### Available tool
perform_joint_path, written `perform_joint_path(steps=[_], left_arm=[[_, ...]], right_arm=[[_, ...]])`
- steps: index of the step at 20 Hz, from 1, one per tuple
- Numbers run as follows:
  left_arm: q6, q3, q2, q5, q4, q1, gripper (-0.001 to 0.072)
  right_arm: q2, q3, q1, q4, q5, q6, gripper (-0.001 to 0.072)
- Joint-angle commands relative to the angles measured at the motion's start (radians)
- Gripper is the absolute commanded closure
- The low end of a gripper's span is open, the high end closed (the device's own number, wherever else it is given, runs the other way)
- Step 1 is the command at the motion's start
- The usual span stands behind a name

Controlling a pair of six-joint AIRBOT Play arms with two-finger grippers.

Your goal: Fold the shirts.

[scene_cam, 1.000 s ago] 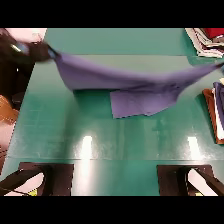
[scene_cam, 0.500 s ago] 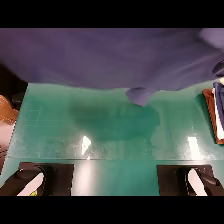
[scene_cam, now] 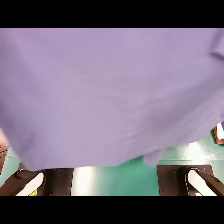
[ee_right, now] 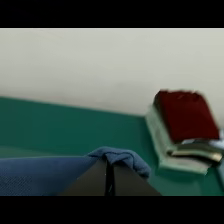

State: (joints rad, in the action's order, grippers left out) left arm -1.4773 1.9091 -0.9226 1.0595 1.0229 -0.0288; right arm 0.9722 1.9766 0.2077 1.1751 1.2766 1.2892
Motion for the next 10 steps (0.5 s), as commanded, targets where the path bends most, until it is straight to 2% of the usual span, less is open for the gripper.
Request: perform_joint_path(steps=[1,5,7,10], left_arm=[[-0.01,-0.127,-0.147,0.158,0.024,0.0,0.068],[-0.008,-0.241,-0.407,0.234,0.064,0.001,0.0679],[-0.006,-0.274,-0.533,0.218,0.089,0.001,0.068],[0.049,-0.275,-0.707,0.125,0.099,0.001,0.068]], right_arm=[[0.166,-0.106,-0.082,0.007,0.113,0.013,0.0699],[0.395,-0.254,-0.165,0.007,0.132,0.017,0.0699],[0.515,-0.294,-0.184,0.007,0.128,0.021,0.0698],[0.676,-0.3,-0.187,0.005,0.066,0.022,0.0699]])
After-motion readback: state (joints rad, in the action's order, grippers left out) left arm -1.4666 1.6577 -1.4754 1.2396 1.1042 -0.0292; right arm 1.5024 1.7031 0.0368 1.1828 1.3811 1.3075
